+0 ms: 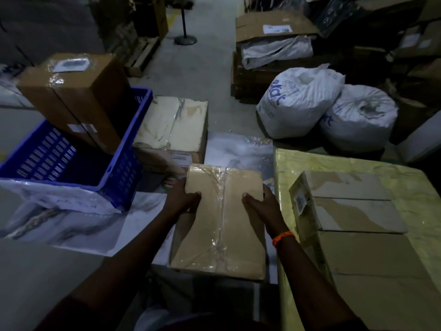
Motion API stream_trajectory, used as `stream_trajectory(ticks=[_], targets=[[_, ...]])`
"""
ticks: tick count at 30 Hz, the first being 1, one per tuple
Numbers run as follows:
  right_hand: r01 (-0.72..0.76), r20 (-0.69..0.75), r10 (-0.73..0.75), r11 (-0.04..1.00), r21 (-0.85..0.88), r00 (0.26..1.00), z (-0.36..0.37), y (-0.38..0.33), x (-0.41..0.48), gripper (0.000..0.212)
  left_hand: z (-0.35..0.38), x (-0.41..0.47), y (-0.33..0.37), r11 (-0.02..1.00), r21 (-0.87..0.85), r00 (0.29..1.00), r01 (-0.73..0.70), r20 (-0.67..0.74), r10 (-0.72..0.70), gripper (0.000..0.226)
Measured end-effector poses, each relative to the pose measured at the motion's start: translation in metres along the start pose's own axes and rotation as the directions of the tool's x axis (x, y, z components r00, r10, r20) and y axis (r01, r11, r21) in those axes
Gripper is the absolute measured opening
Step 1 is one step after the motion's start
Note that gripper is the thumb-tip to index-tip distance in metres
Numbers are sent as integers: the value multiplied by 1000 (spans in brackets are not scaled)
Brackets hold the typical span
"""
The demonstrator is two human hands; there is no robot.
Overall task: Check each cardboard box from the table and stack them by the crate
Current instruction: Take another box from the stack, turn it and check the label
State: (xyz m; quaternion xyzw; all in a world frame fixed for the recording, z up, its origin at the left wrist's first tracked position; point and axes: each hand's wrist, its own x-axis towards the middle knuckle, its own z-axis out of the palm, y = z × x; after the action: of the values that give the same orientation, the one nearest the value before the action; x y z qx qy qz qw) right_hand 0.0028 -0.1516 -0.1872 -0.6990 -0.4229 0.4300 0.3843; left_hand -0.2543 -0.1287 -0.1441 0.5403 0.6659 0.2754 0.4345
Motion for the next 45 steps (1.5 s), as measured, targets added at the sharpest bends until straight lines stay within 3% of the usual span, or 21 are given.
stream_trajectory(ticks=[3,6,9,16,19,24,28,31,34,38,40,45], targets=[[53,-64,-54,998,-25,996,-9,-9,-12,54,7,-7,6,997,-78,999,-3,-41,-1,48],[128,-144,-129,992,-18,981,-22,-25,-19,57,7,-10,15,990,-137,995,-41,-94,29,58],[177,-217,-167,984,28,962,-34,-48,-28,64,5,-20,32,962,-242,985,-128,-141,96,60],[259,-317,-188,946,197,929,-46,-66,-50,45,9,-48,53,924,-329,952,-194,-292,96,47],[265,-341,-181,940,217,922,-49,-57,-59,56,12,-59,49,910,-376,956,-174,-286,64,52],[262,-345,-152,917,300,926,-52,-40,-78,49,8,-73,39,862,-499,969,-93,-245,-37,89],[268,-341,-164,920,285,926,-54,-28,-93,63,9,-87,37,859,-510,977,-32,-198,-81,70],[295,-359,-193,921,255,913,-53,-24,-100,42,12,-93,35,852,-524,983,-27,-168,-72,38],[298,-380,-183,915,272,907,-54,-23,-103,33,18,-100,37,852,-524,988,-16,-137,-66,46],[278,-422,-146,922,270,895,-70,-15,-102,59,36,-112,43,836,-546,992,-43,-122,-28,58],[263,-424,-139,932,250,895,-80,-12,-101,62,43,-114,46,835,-547,993,-52,-116,-14,58],[174,-250,-125,967,185,960,-102,-17,-91,54,35,-104,49,867,-493,988,-67,-153,-11,60]])
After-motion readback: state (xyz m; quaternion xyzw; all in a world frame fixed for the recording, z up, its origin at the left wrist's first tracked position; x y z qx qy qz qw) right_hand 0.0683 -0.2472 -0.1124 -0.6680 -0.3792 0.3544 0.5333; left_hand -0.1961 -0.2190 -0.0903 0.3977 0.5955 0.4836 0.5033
